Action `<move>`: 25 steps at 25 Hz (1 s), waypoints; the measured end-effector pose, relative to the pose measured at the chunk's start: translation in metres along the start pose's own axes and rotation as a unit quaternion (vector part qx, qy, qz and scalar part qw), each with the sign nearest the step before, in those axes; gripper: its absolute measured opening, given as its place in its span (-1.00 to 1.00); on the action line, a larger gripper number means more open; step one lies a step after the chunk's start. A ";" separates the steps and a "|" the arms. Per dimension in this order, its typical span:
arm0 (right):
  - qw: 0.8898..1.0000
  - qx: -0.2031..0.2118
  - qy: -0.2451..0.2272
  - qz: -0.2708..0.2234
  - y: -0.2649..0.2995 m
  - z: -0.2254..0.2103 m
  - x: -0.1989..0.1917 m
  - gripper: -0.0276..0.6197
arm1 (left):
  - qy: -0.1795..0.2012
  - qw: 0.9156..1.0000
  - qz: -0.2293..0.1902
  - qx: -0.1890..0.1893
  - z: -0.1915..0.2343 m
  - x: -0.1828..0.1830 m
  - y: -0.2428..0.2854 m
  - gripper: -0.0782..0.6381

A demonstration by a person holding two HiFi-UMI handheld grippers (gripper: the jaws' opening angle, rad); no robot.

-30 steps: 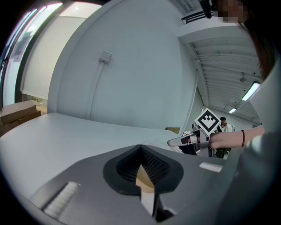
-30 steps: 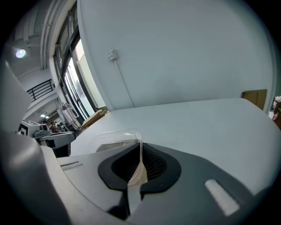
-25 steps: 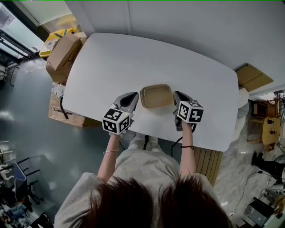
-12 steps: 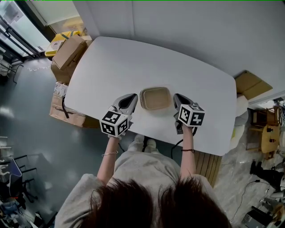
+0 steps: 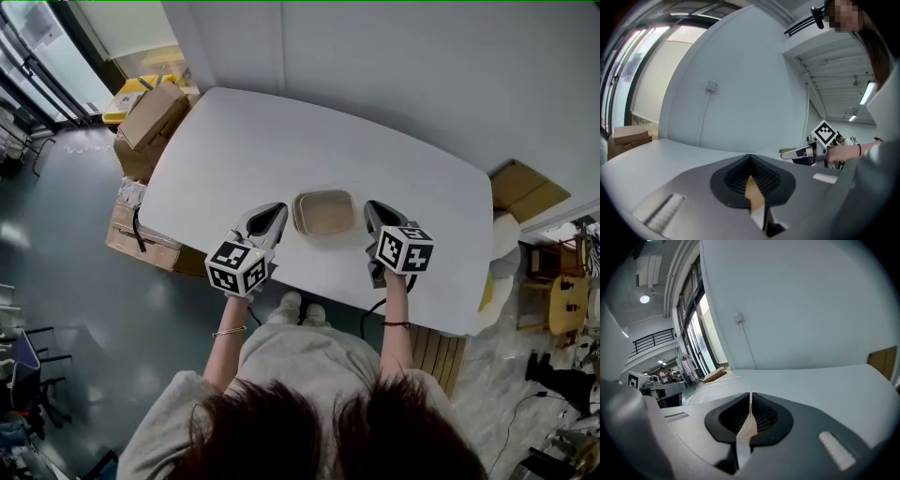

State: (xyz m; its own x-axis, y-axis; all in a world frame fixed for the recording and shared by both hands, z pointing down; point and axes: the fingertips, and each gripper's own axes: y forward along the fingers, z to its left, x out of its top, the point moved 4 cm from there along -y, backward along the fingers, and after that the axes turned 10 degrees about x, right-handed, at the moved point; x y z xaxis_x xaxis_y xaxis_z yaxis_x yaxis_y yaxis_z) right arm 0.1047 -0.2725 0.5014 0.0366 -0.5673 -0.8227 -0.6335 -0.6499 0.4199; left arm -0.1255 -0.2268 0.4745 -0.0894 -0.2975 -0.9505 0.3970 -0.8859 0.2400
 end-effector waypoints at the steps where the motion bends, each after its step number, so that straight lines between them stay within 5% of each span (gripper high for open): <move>1: 1.000 0.002 -0.002 -0.003 -0.002 0.002 0.001 -0.82 | 0.001 1.000 -0.003 0.002 -0.001 0.001 -0.003 -0.81; 25: 0.996 0.042 -0.032 -0.071 -0.049 0.027 0.033 -0.82 | 0.022 0.997 -0.075 0.016 -0.020 0.037 -0.043 -0.81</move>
State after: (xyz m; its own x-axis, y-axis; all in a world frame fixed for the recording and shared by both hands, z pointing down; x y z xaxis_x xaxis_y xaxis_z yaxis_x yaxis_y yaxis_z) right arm 0.1159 -0.2453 0.4435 0.0837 -0.4371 -0.8955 -0.6884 -0.6751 0.2652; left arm -0.1279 -0.1923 0.4247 -0.1056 -0.1449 -0.9838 0.3518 -0.9308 0.0993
